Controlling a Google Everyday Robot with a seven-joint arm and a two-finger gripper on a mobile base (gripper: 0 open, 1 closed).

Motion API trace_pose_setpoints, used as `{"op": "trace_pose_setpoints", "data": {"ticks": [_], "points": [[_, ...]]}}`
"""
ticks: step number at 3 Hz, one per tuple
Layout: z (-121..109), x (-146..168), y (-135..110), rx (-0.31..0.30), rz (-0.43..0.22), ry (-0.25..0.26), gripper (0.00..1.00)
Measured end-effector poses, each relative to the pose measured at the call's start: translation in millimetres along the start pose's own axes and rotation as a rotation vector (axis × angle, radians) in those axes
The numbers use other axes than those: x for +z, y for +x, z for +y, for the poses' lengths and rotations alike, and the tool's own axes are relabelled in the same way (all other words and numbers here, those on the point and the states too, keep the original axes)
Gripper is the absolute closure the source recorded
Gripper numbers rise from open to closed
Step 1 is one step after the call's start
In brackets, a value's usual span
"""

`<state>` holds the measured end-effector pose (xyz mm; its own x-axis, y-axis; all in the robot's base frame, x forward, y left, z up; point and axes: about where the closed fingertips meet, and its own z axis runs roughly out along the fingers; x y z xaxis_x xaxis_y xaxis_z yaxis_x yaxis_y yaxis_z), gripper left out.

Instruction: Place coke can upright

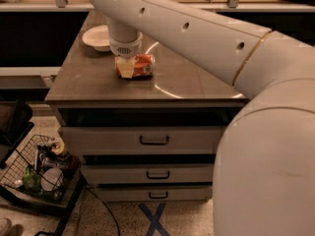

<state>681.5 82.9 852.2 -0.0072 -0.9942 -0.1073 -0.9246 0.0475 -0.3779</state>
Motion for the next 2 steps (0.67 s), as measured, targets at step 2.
{"op": "trace_pose_setpoints", "data": {"ticks": [2], "points": [[0.7, 1.9, 0.1, -0.001, 0.001, -0.002, 1.00]]}}
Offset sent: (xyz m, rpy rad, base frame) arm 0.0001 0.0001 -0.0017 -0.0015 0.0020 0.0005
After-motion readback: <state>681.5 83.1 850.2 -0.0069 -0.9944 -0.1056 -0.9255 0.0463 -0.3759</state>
